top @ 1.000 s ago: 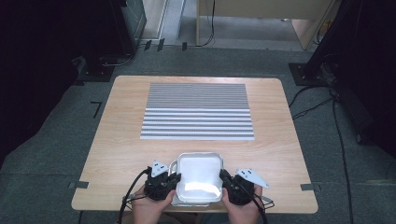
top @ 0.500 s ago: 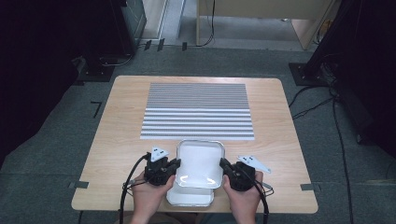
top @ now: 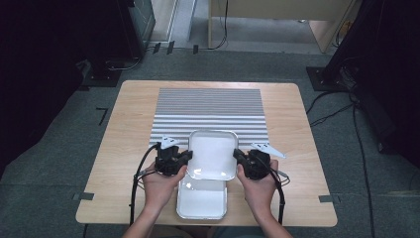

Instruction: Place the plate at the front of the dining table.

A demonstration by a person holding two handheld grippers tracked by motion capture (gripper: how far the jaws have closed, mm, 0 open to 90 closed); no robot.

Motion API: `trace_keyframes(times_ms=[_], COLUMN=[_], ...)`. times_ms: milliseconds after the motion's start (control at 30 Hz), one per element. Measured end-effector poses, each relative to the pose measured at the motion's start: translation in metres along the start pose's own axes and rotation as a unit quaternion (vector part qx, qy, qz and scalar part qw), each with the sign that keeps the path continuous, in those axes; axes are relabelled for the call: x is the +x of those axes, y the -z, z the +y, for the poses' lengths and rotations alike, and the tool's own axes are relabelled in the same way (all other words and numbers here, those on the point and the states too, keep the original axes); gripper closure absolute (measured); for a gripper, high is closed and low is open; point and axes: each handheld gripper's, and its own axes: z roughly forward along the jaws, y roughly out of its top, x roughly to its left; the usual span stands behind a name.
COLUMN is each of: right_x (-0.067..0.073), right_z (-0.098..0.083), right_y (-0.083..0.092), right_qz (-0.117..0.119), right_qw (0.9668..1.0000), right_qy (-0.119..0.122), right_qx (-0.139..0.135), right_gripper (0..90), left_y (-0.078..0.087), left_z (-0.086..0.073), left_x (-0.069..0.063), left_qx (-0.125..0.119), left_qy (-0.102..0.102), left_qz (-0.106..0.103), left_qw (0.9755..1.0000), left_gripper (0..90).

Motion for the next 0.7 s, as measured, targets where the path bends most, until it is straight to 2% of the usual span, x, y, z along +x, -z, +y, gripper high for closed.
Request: trace_keyframes(times_ms=[233,533,700], right_x=[-0.003,-0.009,-0.011], right_z=[0.02,0.045,0.057], right_y=[-0.019,-0.055,-0.072], right_qz=[0.001,-0.001,-0.002], right_qw=[1.0,0.9997,0.9994], right_qy=[0.004,-0.002,-0.001], right_qx=[0.004,0.026,0.035], right_gripper=[89.9,89.9,89.9], left_y=[-0.013,-0.041,-0.052], left_z=[0.019,0.045,0.054], left_x=[0.012,0.031,0.04], left_qx=[-0.004,0.015,0.018], left_qy=[0.012,0.024,0.029], left_qz=[0.001,0.011,0.017], left_qw=[0.9999,0.9995,0.9993], left_gripper=[87.5,87.8,87.9])
